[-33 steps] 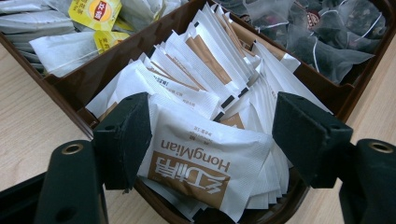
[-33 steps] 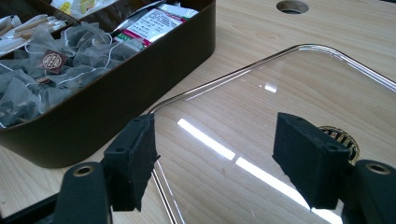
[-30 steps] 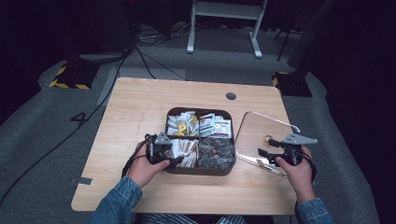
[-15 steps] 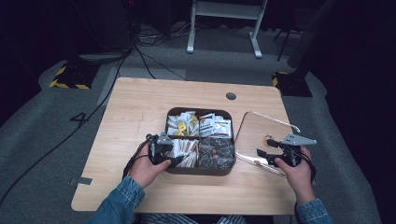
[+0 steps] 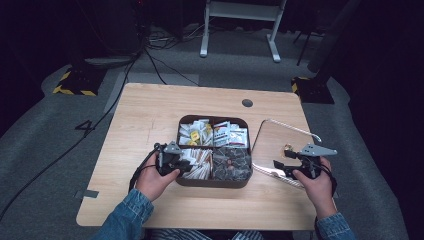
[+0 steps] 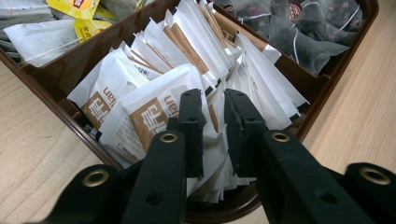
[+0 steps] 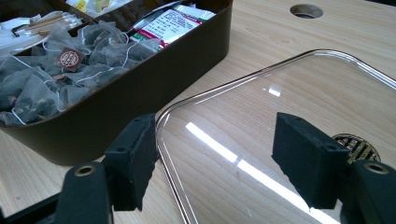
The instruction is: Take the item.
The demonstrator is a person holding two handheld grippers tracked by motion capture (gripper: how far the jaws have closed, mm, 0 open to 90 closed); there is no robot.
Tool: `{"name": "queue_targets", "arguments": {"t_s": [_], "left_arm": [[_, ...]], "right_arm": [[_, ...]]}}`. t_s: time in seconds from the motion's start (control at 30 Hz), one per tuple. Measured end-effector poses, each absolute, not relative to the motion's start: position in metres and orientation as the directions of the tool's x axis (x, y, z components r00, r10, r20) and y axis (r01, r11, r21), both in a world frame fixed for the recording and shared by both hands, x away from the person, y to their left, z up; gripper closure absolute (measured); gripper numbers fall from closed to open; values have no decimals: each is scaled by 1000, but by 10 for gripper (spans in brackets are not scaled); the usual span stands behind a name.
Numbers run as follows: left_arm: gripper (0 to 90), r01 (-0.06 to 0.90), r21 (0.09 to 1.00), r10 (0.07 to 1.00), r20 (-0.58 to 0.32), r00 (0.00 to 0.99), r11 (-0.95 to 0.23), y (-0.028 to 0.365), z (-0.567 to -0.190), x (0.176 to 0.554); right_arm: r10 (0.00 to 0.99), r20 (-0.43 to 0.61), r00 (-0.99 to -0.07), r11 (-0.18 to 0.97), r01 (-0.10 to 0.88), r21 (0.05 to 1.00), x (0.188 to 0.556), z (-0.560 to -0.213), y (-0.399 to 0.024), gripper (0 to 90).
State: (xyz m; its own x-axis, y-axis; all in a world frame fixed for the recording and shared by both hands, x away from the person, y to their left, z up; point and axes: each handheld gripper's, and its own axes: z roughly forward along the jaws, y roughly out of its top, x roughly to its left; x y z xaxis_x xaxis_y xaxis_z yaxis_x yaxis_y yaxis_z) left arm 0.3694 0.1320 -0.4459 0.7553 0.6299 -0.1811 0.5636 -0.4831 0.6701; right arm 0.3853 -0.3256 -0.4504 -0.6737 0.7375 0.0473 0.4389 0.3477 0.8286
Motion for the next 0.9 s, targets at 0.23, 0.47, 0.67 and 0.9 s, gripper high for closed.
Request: {"name": "queue_targets", "arguments": {"t_s": [0.23, 0.47, 0.67, 0.9], "left_arm": [[808, 568, 673, 620, -203, 758, -474, 134, -443, 368], [807, 568, 679, 616, -212, 759, -465, 135, -442, 368], [809, 572, 690, 613, -232, 755, -443, 138, -439, 367], [801, 564, 703, 597, -244, 764, -434, 140, -435, 367]], "right_arm": [[735, 49, -676, 352, 442, 825, 386, -452, -325, 315], [733, 51, -678, 352, 442, 825, 386, -453, -324, 315], [732, 50, -680, 353, 441, 825, 386, -453, -323, 315], [731, 50, -681, 356, 442, 823, 386, -453, -322, 315]]}}
